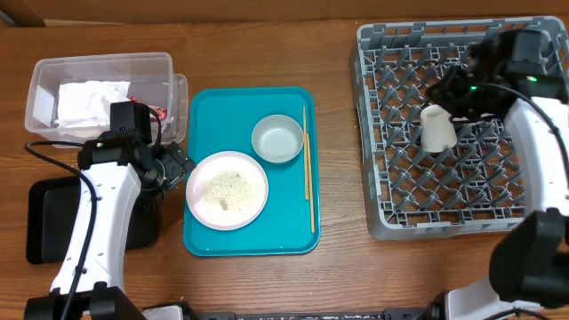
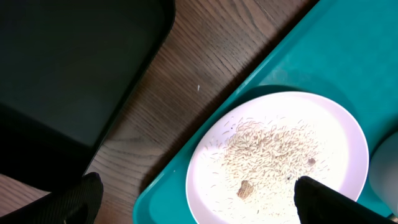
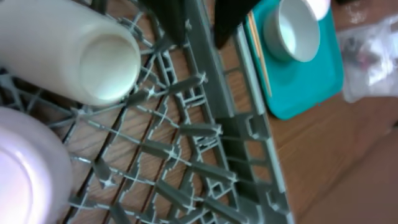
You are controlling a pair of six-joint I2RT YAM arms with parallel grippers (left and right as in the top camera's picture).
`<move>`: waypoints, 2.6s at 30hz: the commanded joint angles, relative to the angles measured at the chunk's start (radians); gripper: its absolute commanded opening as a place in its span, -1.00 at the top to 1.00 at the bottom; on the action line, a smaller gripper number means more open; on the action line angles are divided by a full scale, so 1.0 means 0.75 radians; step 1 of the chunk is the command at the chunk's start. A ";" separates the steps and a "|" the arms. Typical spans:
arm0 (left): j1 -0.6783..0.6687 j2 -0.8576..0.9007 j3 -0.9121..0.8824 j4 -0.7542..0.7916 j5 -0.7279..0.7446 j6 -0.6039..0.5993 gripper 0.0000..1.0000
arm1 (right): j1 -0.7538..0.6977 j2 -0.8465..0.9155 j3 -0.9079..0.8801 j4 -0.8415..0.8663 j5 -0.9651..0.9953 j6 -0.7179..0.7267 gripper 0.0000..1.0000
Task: Sort waste into correct bins and load items into the dishwasher
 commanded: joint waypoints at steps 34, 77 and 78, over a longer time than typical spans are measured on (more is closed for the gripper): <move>0.005 -0.004 0.001 -0.004 0.005 -0.018 -1.00 | 0.095 -0.180 0.066 -0.341 0.024 -0.154 0.57; 0.005 -0.004 0.001 -0.004 0.005 -0.018 -1.00 | 0.465 0.194 -0.136 -0.134 0.247 -0.352 0.12; 0.005 -0.004 0.001 -0.004 0.006 -0.018 -1.00 | 0.470 0.194 -0.136 -0.124 0.246 -0.336 0.15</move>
